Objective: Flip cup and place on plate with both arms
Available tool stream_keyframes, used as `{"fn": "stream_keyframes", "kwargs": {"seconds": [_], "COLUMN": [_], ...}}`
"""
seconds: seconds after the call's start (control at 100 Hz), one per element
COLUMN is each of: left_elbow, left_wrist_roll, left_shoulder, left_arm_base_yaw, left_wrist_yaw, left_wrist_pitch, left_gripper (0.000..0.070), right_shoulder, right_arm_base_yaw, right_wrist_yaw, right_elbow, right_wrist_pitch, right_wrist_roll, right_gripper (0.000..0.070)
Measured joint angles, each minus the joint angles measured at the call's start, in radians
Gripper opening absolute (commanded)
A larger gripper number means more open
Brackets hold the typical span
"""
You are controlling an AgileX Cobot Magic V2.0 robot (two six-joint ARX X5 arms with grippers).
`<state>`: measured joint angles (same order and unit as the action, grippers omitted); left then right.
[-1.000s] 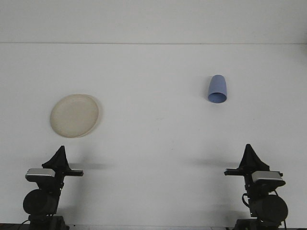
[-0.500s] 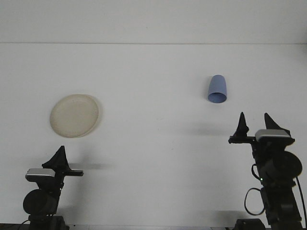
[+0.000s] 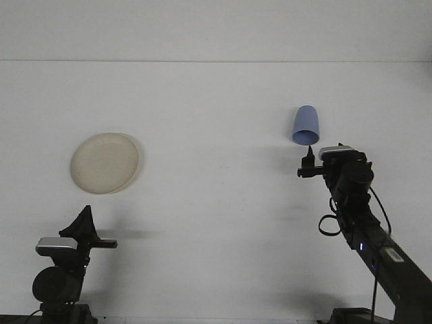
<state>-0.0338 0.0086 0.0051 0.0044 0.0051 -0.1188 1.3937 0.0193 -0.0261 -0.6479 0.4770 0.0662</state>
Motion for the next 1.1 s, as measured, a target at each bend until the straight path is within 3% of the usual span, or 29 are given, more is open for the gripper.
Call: {"fn": "stream_keyframes", "kwargs": {"seconds": [0.25, 0.64, 0.74, 0.92, 1.1], "left_elbow": [0.0, 0.0, 0.0, 0.0, 0.0], "left_wrist_roll": [0.0, 0.0, 0.0, 0.0, 0.0], "left_shoulder": [0.0, 0.0, 0.0, 0.0, 0.0], "left_arm_base_yaw": [0.0, 0.0, 0.0, 0.0, 0.0], "left_wrist_yaw": [0.0, 0.0, 0.0, 0.0, 0.0], "left_wrist_pitch": [0.0, 0.0, 0.0, 0.0, 0.0], "left_gripper": [0.0015, 0.0015, 0.0015, 0.0015, 0.0015], "right_shoulder": [0.259, 0.529, 0.566, 0.58, 0.57], "right_arm_base_yaw": [-0.013, -0.066, -0.066, -0.066, -0.066], "right_wrist_yaw": [0.0, 0.005, 0.004, -0.002, -0.005], "right_elbow": [-0.041, -0.307, -0.355, -0.371, -0.371], "right_wrist_pitch": [0.223, 0.239, 0.224, 0.216, 0.183], "right_wrist_roll": [0.087, 0.135, 0.139, 0.14, 0.14], "right_gripper": [0.0548, 0.0539, 0.0431, 0.0002, 0.0]}}
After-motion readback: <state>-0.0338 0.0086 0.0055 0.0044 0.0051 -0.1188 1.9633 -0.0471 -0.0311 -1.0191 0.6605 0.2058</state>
